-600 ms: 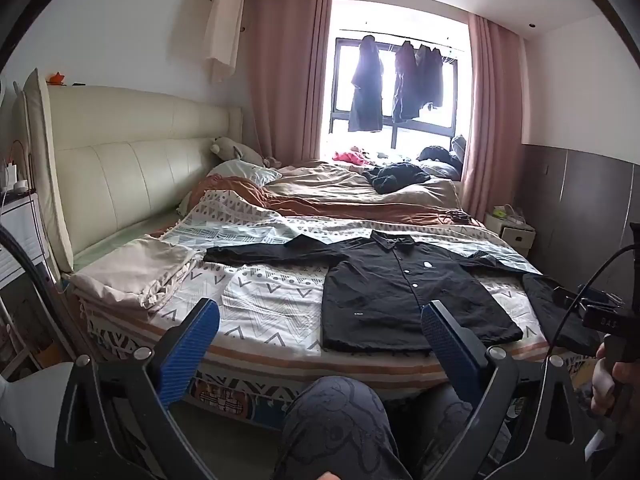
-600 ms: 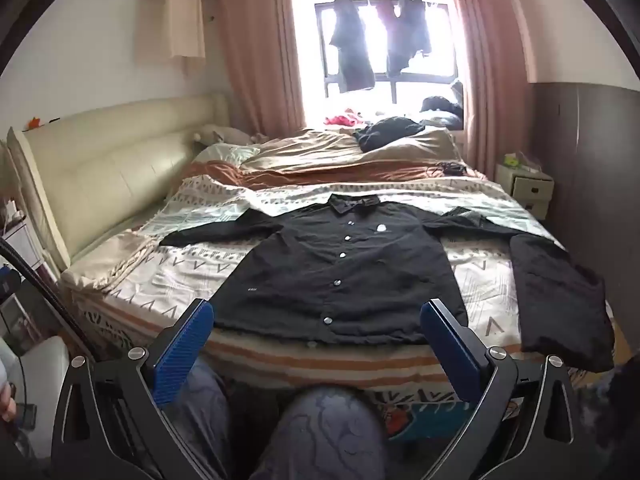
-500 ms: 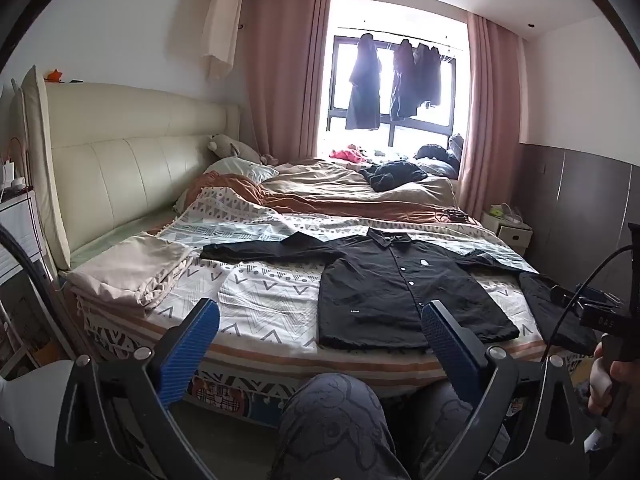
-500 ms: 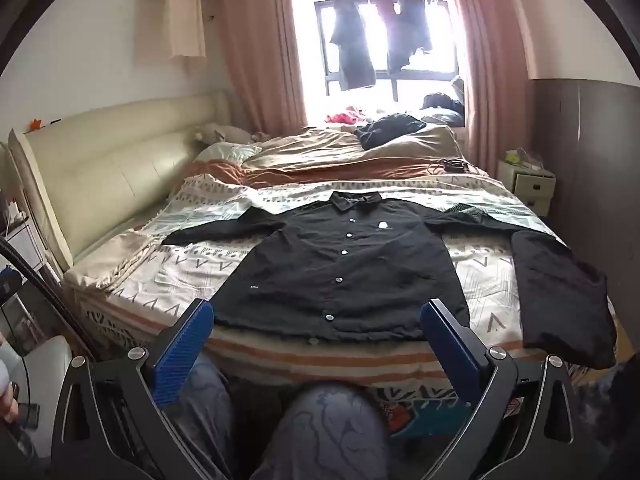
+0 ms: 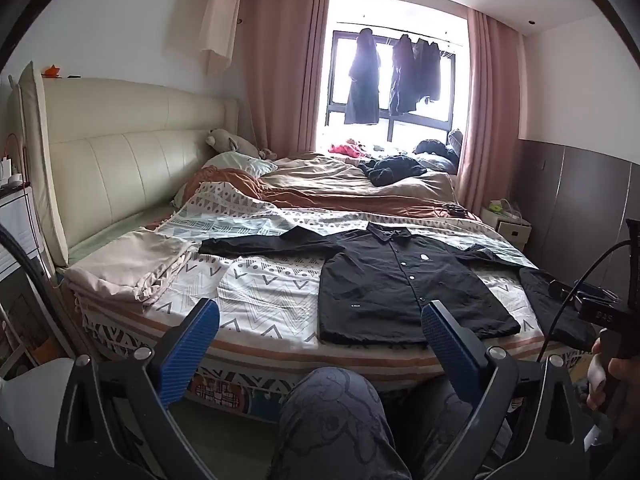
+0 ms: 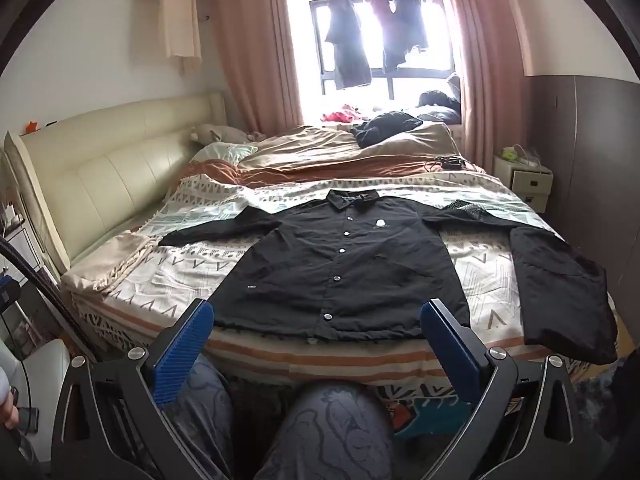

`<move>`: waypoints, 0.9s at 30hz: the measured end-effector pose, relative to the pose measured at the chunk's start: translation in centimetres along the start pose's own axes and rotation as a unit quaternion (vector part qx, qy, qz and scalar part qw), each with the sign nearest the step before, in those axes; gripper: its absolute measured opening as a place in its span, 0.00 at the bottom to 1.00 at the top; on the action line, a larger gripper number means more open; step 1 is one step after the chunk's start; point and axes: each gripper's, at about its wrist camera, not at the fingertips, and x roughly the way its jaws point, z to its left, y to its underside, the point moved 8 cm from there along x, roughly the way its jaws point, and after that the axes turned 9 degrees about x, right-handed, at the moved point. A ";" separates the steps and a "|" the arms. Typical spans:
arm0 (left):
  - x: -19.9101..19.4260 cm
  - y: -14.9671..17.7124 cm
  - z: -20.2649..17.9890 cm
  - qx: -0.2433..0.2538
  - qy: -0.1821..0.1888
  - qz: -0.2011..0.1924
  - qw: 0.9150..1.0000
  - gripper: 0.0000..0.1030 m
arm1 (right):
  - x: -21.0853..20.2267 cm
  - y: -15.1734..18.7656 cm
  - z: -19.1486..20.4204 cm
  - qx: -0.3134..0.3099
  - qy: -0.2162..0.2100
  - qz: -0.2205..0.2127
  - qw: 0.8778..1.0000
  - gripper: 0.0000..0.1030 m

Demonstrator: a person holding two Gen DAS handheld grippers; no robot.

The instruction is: Fold large clothes

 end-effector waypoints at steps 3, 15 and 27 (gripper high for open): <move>0.0 0.0 0.0 0.000 -0.001 0.000 1.000 1.00 | 0.2 0.0 0.1 -0.004 0.000 -0.002 1.000 1.00; 0.2 0.1 0.6 -0.005 -0.009 0.003 1.000 1.00 | 0.9 -0.1 0.3 -0.013 -0.009 0.008 1.000 1.00; 0.0 0.1 1.0 -0.010 -0.010 -0.001 1.000 1.00 | 1.1 0.0 0.5 -0.019 -0.011 0.011 1.000 1.00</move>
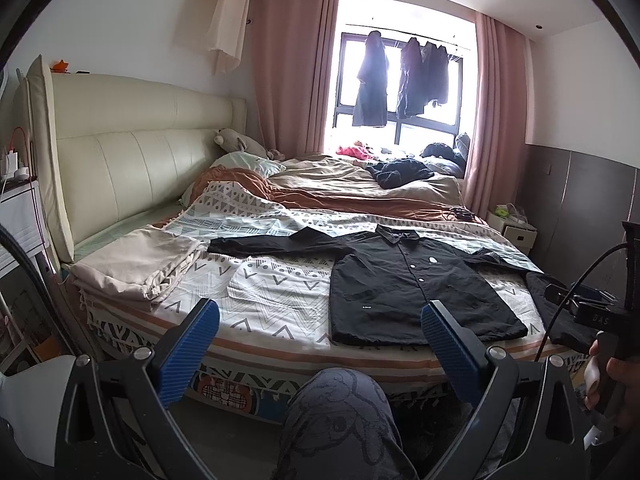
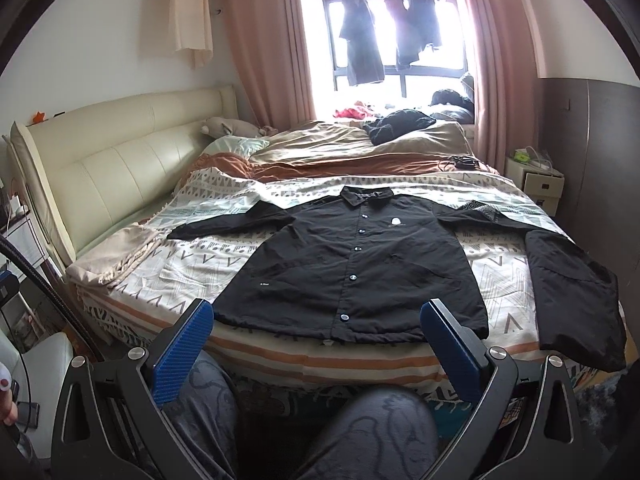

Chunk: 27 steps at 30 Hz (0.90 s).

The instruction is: Fold large clothes

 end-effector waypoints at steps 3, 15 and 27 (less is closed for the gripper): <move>0.0 0.0 0.0 -0.001 0.001 0.000 1.000 1.00 | -0.1 0.0 0.3 -0.008 0.001 0.001 1.000 1.00; -0.1 0.3 0.5 -0.002 -0.003 0.001 1.000 1.00 | -0.3 -0.4 0.5 -0.004 -0.004 -0.008 1.000 1.00; -0.3 0.9 1.2 -0.008 0.007 0.002 1.000 1.00 | 0.2 -0.3 1.2 -0.007 0.010 -0.006 1.000 1.00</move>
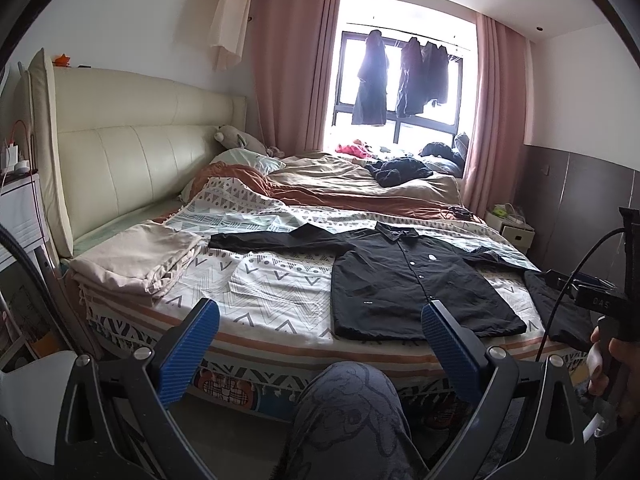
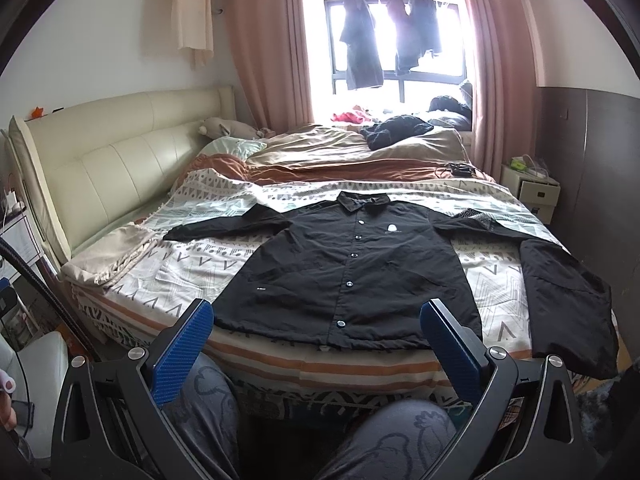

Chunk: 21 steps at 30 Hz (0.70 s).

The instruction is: Fold large clothes

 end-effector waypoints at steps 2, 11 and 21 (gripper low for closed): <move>0.0 0.2 0.3 -0.003 0.003 0.002 1.000 1.00 | 0.0 -0.1 0.2 0.004 0.001 0.001 1.000 1.00; -0.3 0.6 1.9 -0.022 0.000 -0.001 1.000 1.00 | -0.3 -0.7 1.6 0.008 0.007 -0.008 1.000 1.00; 0.5 0.0 2.2 -0.024 0.001 0.004 1.000 1.00 | 1.3 -1.3 2.0 0.007 0.014 -0.010 1.000 1.00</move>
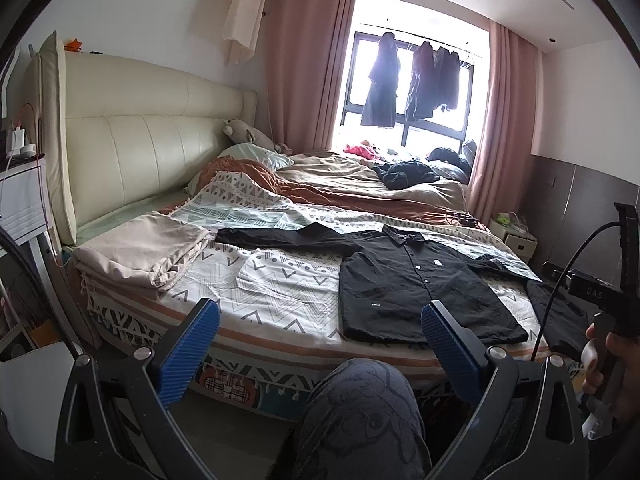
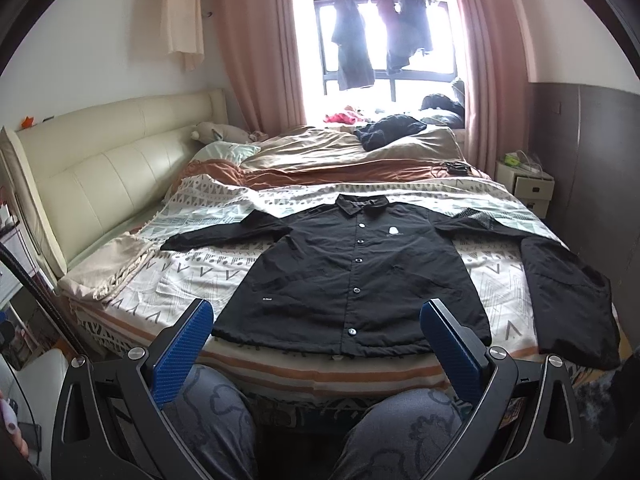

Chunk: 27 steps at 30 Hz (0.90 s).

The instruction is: Fold large clothes

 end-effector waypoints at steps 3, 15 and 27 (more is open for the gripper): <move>1.2 -0.6 -0.2 0.011 -0.001 0.003 1.000 1.00 | 1.0 -0.5 0.2 -0.004 0.000 -0.001 1.000 1.00; 8.3 -1.6 0.8 0.006 0.004 0.037 0.999 1.00 | 8.4 -2.7 0.7 -0.002 0.010 0.019 1.000 1.00; 17.0 -3.7 3.3 -0.019 -0.013 0.067 0.997 1.00 | 17.3 -5.9 0.1 0.001 0.010 0.034 0.999 1.00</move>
